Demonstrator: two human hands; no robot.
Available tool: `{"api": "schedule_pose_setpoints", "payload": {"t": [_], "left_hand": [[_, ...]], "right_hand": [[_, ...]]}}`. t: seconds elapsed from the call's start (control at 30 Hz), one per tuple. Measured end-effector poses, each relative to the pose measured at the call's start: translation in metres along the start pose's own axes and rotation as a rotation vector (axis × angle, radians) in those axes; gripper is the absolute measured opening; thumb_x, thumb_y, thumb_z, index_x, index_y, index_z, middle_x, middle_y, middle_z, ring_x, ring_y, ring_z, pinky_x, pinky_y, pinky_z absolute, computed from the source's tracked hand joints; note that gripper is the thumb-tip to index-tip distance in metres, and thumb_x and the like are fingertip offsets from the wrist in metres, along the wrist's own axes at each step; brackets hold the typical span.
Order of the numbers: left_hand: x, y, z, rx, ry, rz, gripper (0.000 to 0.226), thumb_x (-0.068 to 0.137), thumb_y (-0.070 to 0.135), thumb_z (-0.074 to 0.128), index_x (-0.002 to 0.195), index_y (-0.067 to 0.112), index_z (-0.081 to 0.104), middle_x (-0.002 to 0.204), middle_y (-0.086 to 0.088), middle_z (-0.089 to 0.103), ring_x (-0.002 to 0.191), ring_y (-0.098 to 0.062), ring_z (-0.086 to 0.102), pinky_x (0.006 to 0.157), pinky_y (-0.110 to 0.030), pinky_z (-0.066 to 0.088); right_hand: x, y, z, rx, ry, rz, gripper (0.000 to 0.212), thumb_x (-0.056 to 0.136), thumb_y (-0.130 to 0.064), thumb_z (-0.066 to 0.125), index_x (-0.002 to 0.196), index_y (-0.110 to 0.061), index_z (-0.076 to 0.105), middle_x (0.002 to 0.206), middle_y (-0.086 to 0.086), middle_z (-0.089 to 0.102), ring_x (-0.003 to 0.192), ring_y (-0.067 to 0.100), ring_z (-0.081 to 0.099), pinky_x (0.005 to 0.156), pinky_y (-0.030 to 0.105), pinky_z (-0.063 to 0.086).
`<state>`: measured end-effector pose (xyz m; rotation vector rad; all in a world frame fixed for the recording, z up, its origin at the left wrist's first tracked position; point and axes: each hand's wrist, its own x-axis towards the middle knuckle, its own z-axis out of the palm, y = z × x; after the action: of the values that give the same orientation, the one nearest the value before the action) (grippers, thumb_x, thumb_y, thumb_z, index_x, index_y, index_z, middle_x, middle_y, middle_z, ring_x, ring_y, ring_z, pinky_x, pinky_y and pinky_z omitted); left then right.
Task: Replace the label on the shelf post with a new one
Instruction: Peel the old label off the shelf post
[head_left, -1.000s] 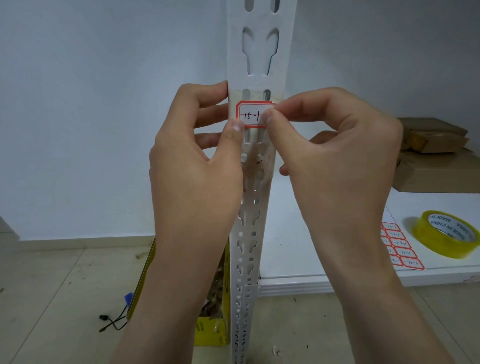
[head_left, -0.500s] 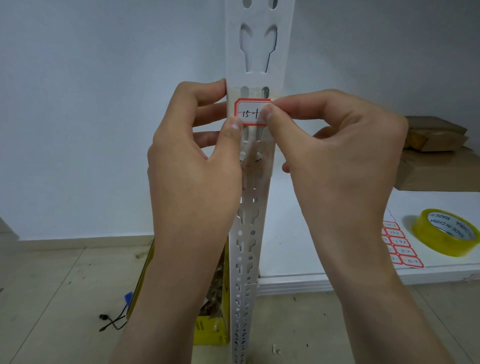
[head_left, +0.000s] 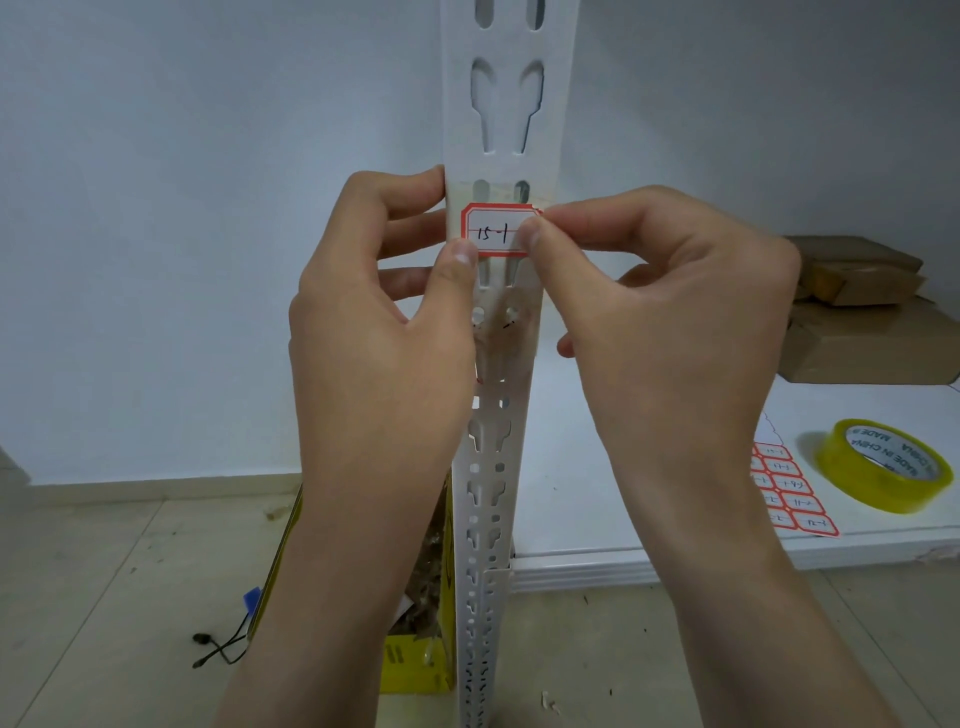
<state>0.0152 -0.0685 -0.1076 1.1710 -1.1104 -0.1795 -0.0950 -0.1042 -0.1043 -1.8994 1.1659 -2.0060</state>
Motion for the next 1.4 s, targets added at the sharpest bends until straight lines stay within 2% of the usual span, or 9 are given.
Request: {"api": "schedule_pose_setpoints", "payload": {"t": [0.13, 0.3, 0.5, 0.63, 0.8, 0.97, 1.2, 1.4], "left_hand": [[0.0002, -0.0001, 0.0, 0.005, 0.003, -0.002, 0.023, 0.098, 0.019, 0.066, 0.116, 0.033, 0.062, 0.109, 0.018, 0.074, 0.091, -0.003, 0.071, 0.075, -0.031, 0.062], [-0.0007, 0.0009, 0.0007, 0.012, 0.005, 0.0, 0.022, 0.098, 0.02, 0.066, 0.115, 0.035, 0.061, 0.108, 0.02, 0.073, 0.09, 0.0, 0.071, 0.076, -0.031, 0.063], [-0.0007, 0.0015, 0.0002, 0.013, 0.002, -0.004, 0.023, 0.098, 0.019, 0.066, 0.118, 0.031, 0.062, 0.111, 0.017, 0.074, 0.094, -0.003, 0.071, 0.08, -0.038, 0.063], [-0.0013, 0.0021, 0.0007, 0.017, 0.006, -0.006, 0.024, 0.098, 0.019, 0.066, 0.12, 0.028, 0.062, 0.114, 0.014, 0.074, 0.098, -0.006, 0.071, 0.083, -0.041, 0.063], [-0.001, 0.002, 0.001, 0.02, 0.006, -0.006, 0.024, 0.098, 0.019, 0.065, 0.119, 0.03, 0.061, 0.114, 0.016, 0.073, 0.099, -0.002, 0.07, 0.081, -0.037, 0.063], [-0.0006, 0.0027, 0.0012, 0.021, 0.004, -0.017, 0.024, 0.098, 0.019, 0.066, 0.119, 0.029, 0.062, 0.113, 0.016, 0.074, 0.098, -0.006, 0.071, 0.081, -0.038, 0.063], [-0.0003, 0.0029, 0.0008, 0.018, 0.005, -0.003, 0.023, 0.097, 0.018, 0.067, 0.118, 0.028, 0.062, 0.113, 0.014, 0.074, 0.099, -0.005, 0.071, 0.083, -0.04, 0.063], [0.0009, 0.0021, -0.0001, 0.024, -0.002, 0.008, 0.024, 0.097, 0.019, 0.068, 0.117, 0.031, 0.061, 0.112, 0.018, 0.073, 0.098, 0.002, 0.07, 0.082, -0.033, 0.062]], "right_hand": [[0.0005, 0.0002, 0.0009, -0.016, 0.008, 0.01, 0.013, 0.086, -0.038, 0.079, 0.096, -0.029, 0.079, 0.091, -0.017, 0.077, 0.066, 0.003, 0.07, 0.063, 0.028, 0.063], [0.0009, -0.0006, 0.0006, -0.058, 0.006, -0.009, 0.014, 0.087, -0.041, 0.077, 0.096, -0.03, 0.078, 0.093, -0.018, 0.077, 0.065, 0.003, 0.069, 0.063, 0.024, 0.062], [0.0013, -0.0024, 0.0007, -0.071, -0.002, 0.006, 0.013, 0.087, -0.043, 0.076, 0.096, -0.034, 0.078, 0.092, -0.02, 0.077, 0.063, 0.002, 0.068, 0.061, 0.015, 0.057], [0.0042, -0.0045, -0.0007, -0.073, -0.032, 0.026, 0.011, 0.088, -0.046, 0.075, 0.095, -0.038, 0.076, 0.093, -0.024, 0.074, 0.063, 0.003, 0.069, 0.06, 0.017, 0.056], [0.0057, -0.0047, -0.0007, -0.095, -0.069, 0.028, 0.006, 0.088, -0.044, 0.075, 0.091, -0.038, 0.074, 0.088, -0.024, 0.071, 0.068, 0.004, 0.07, 0.063, 0.016, 0.055], [0.0043, -0.0034, -0.0007, -0.115, -0.059, -0.001, 0.007, 0.088, -0.043, 0.076, 0.092, -0.036, 0.075, 0.088, -0.025, 0.07, 0.067, 0.001, 0.069, 0.064, 0.013, 0.055], [0.0018, -0.0026, 0.0011, -0.077, -0.012, -0.007, 0.013, 0.087, -0.041, 0.077, 0.097, -0.032, 0.077, 0.091, -0.022, 0.073, 0.068, 0.001, 0.07, 0.067, 0.021, 0.061], [0.0025, -0.0055, 0.0002, -0.074, -0.017, 0.033, 0.01, 0.086, -0.043, 0.077, 0.094, -0.036, 0.077, 0.086, -0.023, 0.074, 0.065, 0.002, 0.069, 0.066, 0.018, 0.059]]}}
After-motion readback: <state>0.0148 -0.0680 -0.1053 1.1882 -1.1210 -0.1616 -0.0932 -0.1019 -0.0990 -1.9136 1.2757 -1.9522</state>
